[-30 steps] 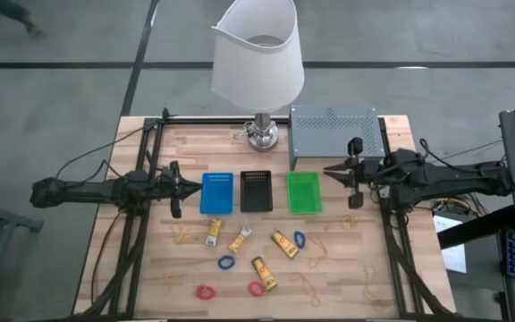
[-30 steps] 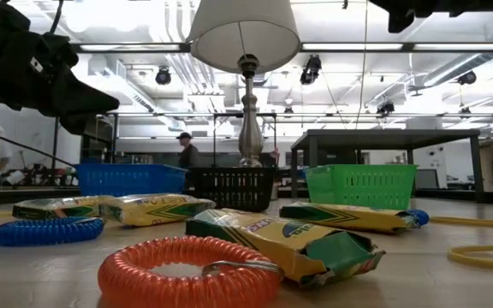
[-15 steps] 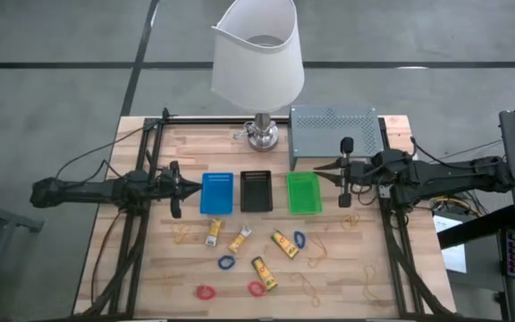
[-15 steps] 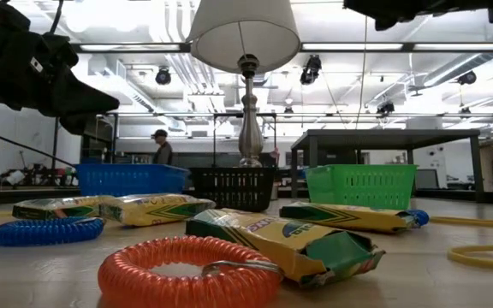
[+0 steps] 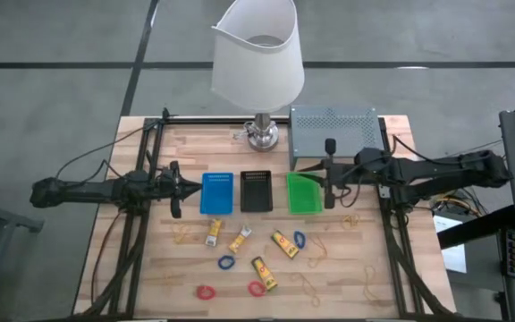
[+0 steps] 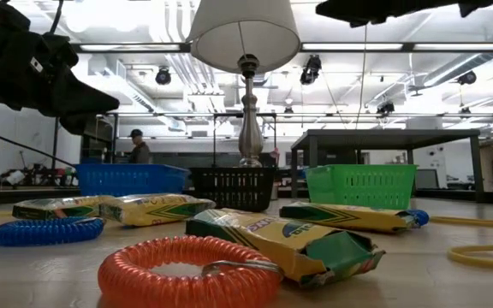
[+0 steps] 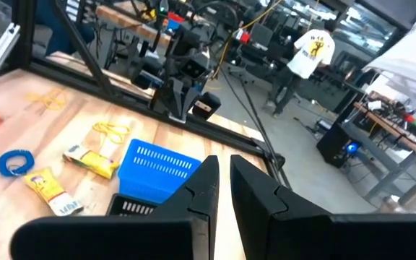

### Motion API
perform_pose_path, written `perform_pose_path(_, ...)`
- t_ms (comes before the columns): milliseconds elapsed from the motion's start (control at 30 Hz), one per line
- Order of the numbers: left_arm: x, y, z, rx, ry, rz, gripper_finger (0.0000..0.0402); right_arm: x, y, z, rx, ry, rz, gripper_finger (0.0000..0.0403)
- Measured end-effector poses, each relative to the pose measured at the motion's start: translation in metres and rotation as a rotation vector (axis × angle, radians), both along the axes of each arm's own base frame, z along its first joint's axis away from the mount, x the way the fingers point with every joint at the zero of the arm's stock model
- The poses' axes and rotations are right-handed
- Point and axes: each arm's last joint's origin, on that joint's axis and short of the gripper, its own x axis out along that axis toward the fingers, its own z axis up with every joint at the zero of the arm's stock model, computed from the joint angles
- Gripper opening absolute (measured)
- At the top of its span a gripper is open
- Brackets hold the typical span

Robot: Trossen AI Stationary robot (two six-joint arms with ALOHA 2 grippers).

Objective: Pick & Place Office Desk Supplies
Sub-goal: Put the yellow rubber band into the blue bin

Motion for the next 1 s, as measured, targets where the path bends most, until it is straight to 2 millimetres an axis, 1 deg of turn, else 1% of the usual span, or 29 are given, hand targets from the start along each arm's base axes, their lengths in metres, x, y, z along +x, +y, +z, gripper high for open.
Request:
perform_pose_path(100, 0.000, -0.001, 0.000, -0.003, 0.003, -0.019, 0.0027, 0.007, 0.000, 0.000, 0.000, 0.016, 0.000, 0.0034)
perform_pose_path(300, 0.000, -0.001, 0.000, -0.002, 0.003, -0.019, 0.0027, 0.018, 0.000, -0.001, -0.071, 0.045, 0.011, 0.0034)
perform_pose_path(567, 0.000, -0.001, 0.000, -0.003, 0.002, -0.019, 0.0027, 0.023, 0.000, -0.003, -0.077, 0.059, 0.013, 0.0034)
perform_pose_path(667, 0.000, -0.001, 0.000, -0.057, -0.009, -0.009, 0.0027, 0.023, 0.000, -0.003, -0.075, 0.058, 0.013, 0.0034)
perform_pose_path(867, 0.001, 0.001, 0.015, -0.067, -0.166, 0.041, 0.0027, 0.021, 0.000, -0.001, -0.074, 0.050, 0.013, 0.0034)
perform_pose_path(1000, 0.000, 0.001, 0.029, 0.018, -0.303, 0.035, 0.0027, 0.021, 0.000, -0.001, -0.073, 0.048, 0.014, 0.0034)
